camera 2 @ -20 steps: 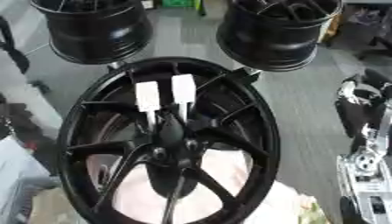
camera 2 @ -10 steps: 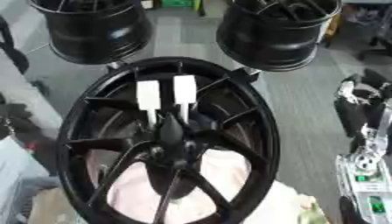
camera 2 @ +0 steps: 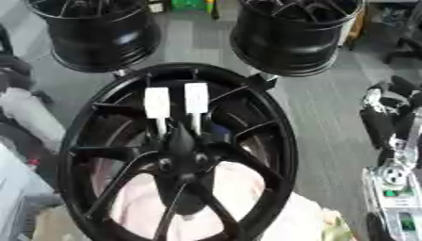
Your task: Pull the pin out of the wheel hub.
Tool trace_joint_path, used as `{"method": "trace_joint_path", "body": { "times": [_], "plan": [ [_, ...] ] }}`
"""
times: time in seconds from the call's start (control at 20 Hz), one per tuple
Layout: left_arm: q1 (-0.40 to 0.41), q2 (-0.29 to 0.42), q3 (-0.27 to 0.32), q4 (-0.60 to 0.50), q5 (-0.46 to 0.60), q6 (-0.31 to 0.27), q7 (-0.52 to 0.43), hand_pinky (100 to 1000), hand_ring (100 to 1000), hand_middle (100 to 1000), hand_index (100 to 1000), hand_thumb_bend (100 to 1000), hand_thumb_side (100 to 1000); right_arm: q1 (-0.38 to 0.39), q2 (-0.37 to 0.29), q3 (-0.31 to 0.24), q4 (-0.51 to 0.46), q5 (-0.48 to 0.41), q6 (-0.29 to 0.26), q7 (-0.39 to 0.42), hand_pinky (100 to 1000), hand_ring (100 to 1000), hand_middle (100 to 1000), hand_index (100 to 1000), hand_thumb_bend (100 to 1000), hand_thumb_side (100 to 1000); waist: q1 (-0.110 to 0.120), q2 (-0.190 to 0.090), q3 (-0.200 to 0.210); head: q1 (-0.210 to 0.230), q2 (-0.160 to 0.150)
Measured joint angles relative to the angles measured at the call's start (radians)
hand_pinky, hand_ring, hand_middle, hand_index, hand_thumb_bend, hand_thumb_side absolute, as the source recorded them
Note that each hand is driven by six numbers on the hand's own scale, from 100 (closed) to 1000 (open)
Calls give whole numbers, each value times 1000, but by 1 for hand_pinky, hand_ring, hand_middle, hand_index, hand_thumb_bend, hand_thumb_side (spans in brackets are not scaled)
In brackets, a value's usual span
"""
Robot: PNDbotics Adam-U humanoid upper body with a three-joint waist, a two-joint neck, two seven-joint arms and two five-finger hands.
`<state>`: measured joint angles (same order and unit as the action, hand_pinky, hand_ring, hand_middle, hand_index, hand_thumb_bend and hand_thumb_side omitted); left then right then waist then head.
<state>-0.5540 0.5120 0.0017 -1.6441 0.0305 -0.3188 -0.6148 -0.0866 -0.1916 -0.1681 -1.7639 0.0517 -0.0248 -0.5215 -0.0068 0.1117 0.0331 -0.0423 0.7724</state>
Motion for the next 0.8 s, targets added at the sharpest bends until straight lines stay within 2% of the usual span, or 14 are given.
{"method": "trace_joint_path", "body": {
  "times": [0.05,0.15,0.3,0.5,0.55,0.8],
  "plan": [
    [-44,35,-37,25,9,-40,-26,767,737,762,864,116,441,0,-1,2,1,0,0,2,498,571,651,757,100,294,3,-1,-3,3,0],
    [-132,94,-121,86,14,-107,-76,771,743,768,868,167,442,0,-4,3,4,0,1,5,498,570,649,756,100,296,8,-3,-10,7,0],
    [-253,143,-246,204,0,-106,-75,780,758,780,874,215,472,1,-10,9,4,3,3,9,498,570,648,756,100,298,19,-9,-17,13,0],
    [-352,141,-375,365,-50,-110,-71,779,763,787,876,284,561,8,-20,11,5,5,5,13,497,569,645,756,100,299,27,-13,-25,13,0],
    [-369,130,-400,398,-69,-116,-65,782,766,790,877,328,605,8,-22,12,5,6,5,14,497,568,643,756,100,299,29,-13,-26,13,0],
    [-422,66,-453,493,-145,-149,-33,790,776,801,877,380,653,8,-25,14,7,7,5,17,497,567,640,755,100,302,36,-17,-27,12,0]
  ]
}}
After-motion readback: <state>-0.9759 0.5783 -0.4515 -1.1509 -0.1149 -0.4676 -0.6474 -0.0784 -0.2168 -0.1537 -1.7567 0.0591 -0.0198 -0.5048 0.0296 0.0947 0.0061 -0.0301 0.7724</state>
